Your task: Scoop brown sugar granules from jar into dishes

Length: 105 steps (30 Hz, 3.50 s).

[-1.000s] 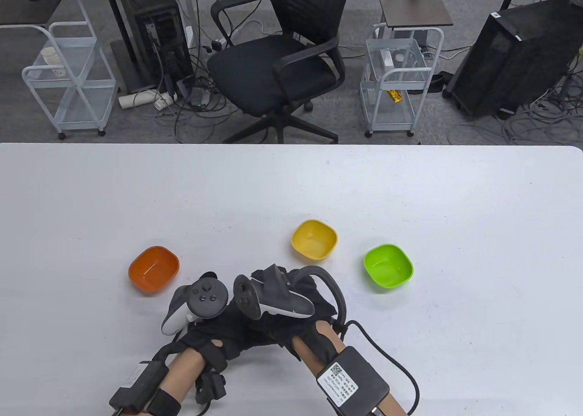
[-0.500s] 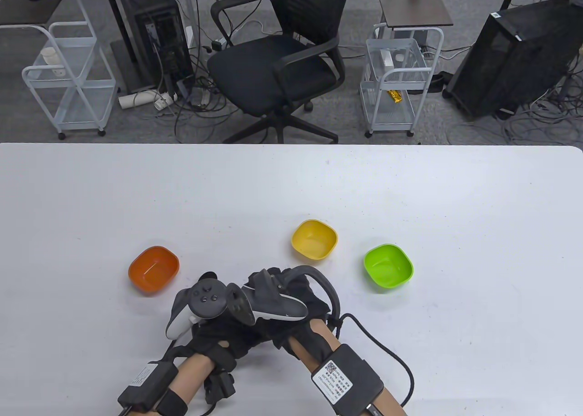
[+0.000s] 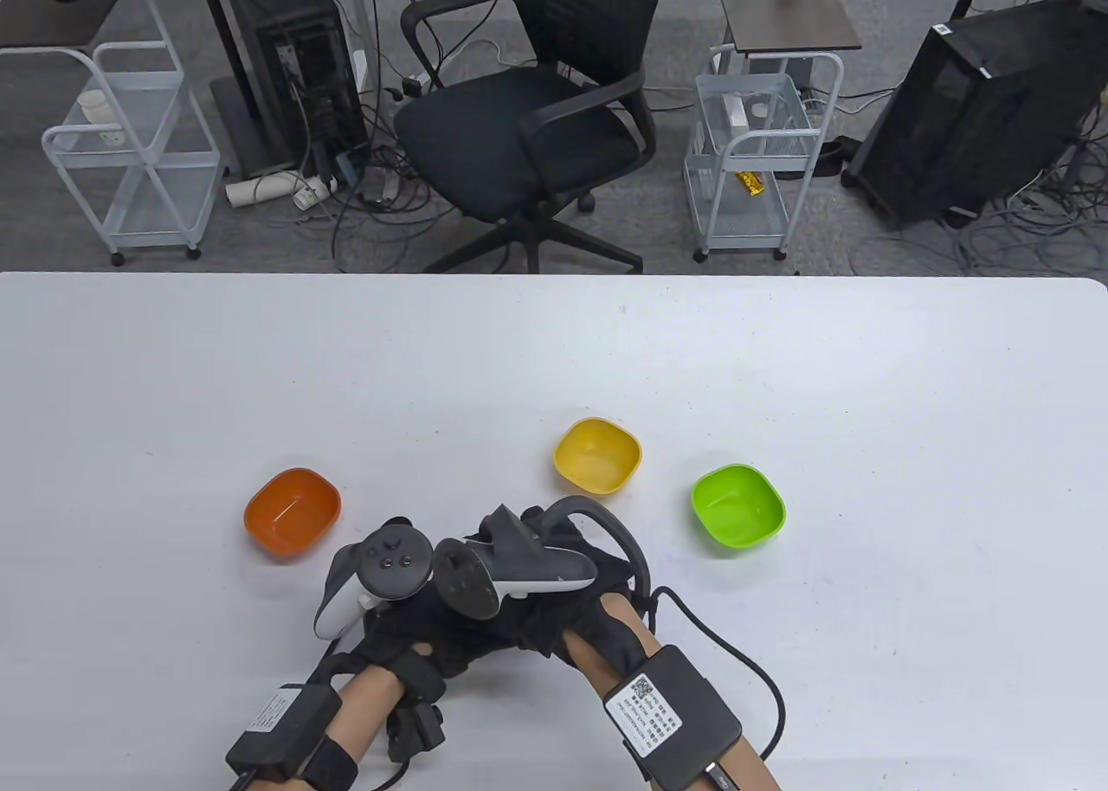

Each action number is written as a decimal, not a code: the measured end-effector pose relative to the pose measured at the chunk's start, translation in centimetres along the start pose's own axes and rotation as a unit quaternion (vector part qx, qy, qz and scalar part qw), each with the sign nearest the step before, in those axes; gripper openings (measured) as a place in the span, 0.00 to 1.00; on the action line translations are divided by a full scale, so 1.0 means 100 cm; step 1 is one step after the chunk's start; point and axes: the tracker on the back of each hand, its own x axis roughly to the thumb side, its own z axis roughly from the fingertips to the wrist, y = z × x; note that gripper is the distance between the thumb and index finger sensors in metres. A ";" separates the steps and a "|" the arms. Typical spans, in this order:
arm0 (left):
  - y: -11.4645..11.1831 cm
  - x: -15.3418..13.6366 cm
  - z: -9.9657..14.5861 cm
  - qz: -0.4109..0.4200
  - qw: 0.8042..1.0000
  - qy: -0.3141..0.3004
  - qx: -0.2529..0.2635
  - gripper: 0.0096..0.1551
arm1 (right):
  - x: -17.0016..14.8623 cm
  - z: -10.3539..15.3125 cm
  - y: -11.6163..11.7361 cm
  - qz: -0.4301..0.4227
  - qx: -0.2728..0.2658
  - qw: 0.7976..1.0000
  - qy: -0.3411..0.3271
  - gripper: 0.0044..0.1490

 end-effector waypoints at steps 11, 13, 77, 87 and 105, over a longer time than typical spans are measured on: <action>0.000 0.001 0.000 0.001 1.000 0.000 -0.003 0.71 | 0.002 -0.002 -0.006 0.026 0.001 0.990 0.136 0.59; 0.000 0.001 0.000 0.000 1.000 0.001 -0.002 0.71 | 0.003 -0.004 -0.006 0.021 0.008 0.989 0.149 0.56; 0.001 0.001 0.001 -0.006 1.000 0.007 -0.005 0.71 | 0.006 -0.011 -0.007 0.015 0.090 0.993 0.075 0.57; 0.001 0.001 0.000 -0.009 1.000 0.008 -0.006 0.71 | 0.007 -0.012 -0.008 0.019 0.059 0.993 0.102 0.55; 0.012 0.010 0.019 -0.064 0.998 -0.010 0.013 0.72 | -0.024 0.021 -0.024 -0.079 -0.025 0.994 0.078 0.53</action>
